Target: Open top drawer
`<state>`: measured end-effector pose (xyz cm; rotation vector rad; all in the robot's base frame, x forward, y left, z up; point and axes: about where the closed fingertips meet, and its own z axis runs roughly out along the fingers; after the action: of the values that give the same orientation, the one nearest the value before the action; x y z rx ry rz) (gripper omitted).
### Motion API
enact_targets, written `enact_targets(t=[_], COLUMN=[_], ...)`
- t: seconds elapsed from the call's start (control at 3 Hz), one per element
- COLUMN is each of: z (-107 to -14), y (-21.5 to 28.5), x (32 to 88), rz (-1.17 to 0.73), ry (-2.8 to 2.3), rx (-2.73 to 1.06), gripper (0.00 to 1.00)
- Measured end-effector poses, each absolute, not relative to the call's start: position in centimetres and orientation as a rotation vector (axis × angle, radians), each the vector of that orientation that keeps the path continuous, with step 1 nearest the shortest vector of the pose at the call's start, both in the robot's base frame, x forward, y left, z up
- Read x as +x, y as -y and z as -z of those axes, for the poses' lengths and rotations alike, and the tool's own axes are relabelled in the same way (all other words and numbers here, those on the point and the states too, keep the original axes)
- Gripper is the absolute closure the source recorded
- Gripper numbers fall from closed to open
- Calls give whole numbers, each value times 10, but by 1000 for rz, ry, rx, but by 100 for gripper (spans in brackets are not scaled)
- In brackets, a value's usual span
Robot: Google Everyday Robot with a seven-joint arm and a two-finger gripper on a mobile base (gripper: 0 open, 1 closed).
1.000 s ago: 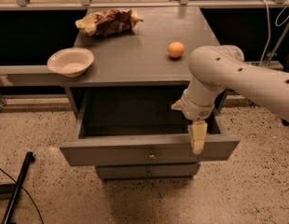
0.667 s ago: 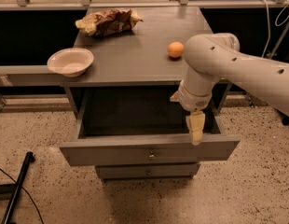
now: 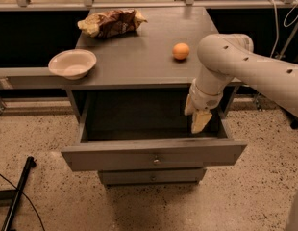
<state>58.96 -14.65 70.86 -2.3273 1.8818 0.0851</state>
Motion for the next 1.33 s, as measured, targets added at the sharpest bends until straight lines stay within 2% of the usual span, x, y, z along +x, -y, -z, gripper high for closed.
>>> enact_targets(t=[0.33, 1.33], z=[-688, -620], y=[158, 170], x=[589, 578], rz=[-75, -203], ry=[-1934, -2002], rx=[-2295, -2238], gripper=[50, 51])
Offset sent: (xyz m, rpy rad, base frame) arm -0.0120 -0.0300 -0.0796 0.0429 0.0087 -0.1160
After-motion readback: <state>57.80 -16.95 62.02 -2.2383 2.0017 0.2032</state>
